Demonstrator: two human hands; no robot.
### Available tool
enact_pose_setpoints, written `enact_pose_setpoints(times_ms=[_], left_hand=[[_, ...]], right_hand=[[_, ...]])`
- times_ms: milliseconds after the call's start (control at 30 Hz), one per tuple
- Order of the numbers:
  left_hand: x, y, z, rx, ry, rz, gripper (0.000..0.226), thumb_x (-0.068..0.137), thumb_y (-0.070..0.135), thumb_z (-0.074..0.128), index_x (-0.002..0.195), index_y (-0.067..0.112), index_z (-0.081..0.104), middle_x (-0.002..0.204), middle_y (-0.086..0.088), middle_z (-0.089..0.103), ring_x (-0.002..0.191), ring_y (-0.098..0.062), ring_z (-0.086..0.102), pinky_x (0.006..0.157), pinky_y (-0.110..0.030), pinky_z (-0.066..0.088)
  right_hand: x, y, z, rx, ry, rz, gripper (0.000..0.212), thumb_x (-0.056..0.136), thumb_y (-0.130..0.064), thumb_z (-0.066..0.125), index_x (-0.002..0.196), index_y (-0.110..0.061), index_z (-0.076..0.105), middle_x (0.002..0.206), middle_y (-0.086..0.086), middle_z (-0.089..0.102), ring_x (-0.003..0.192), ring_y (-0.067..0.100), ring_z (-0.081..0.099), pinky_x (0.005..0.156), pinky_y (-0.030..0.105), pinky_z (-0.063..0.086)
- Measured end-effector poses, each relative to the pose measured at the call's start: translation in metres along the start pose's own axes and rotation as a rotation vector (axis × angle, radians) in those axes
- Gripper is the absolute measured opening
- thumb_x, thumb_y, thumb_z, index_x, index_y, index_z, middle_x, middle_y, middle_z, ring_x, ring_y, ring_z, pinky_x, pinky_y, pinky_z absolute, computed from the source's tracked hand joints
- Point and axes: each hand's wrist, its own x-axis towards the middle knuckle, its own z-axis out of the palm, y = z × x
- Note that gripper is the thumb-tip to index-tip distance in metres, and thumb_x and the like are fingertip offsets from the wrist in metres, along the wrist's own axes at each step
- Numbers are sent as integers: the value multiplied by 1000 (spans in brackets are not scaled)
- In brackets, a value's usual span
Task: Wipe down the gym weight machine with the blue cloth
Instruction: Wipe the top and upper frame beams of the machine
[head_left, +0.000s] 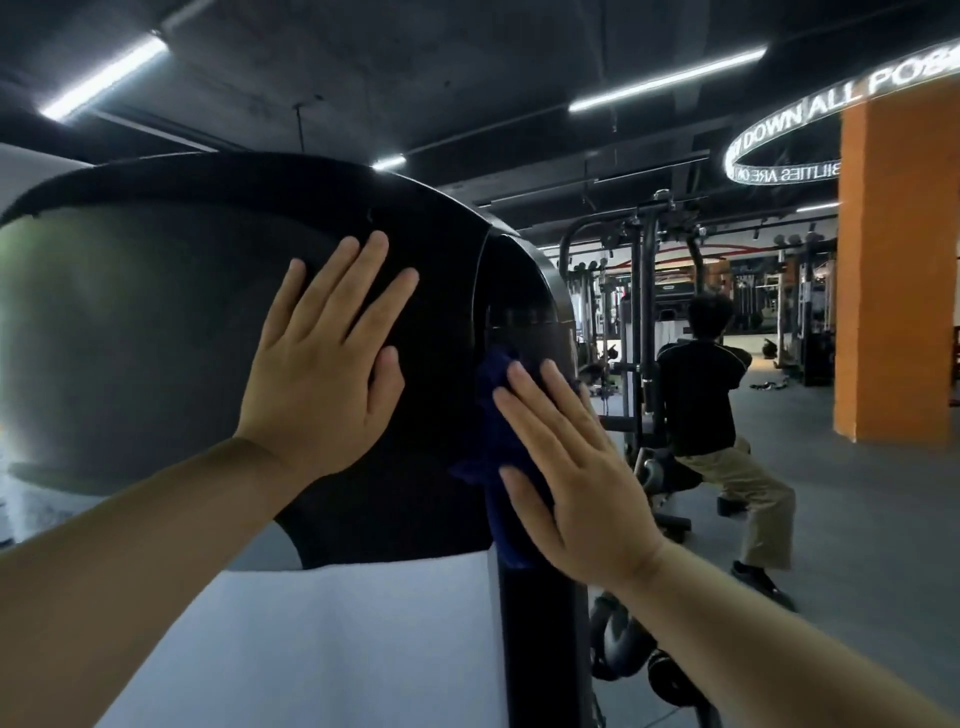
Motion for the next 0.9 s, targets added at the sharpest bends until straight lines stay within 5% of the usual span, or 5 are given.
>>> enact_pose_setpoints(times_ms=[233, 433, 567, 733, 900], left_hand=[[4, 16, -15, 77, -103, -129, 55, 93, 24, 36, 148, 12, 37, 160, -11, 25, 148, -26, 20, 121, -36, 7], [15, 57, -27, 120, -177, -214, 50, 96, 27, 37, 145, 16, 38, 158, -7, 30, 141, -29, 35, 109, -54, 35], [42, 77, -29, 146, -225, -221, 52, 96, 26, 38, 146, 13, 39, 157, -6, 33, 144, -25, 33, 110, -55, 35], [60, 86, -31, 177, -306, -327, 58, 95, 34, 33, 150, 17, 36, 159, -2, 29, 146, -20, 28, 118, -40, 24], [62, 92, -32, 204, -295, -327, 55, 95, 29, 37, 148, 12, 40, 157, -7, 34, 142, -24, 32, 115, -41, 28]], right_hand=[[86, 50, -24, 324, 96, -33, 53, 99, -25, 47, 148, -10, 38, 159, 9, 29, 150, 23, 17, 120, 50, 21], [62, 91, -18, 430, 10, -325, 51, 98, -23, 47, 146, -9, 40, 156, 9, 34, 149, 25, 24, 118, 48, 29], [120, 105, -34, 577, -52, -132, 52, 99, -34, 38, 150, -21, 38, 153, -1, 41, 141, 15, 36, 112, 34, 35], [72, 98, -9, 546, -13, -247, 56, 101, -34, 38, 153, -16, 30, 162, 4, 22, 152, 20, 10, 122, 48, 17], [100, 106, -18, 597, -21, -266, 52, 101, -32, 40, 151, -19, 36, 159, 0, 30, 149, 12, 16, 124, 37, 6]])
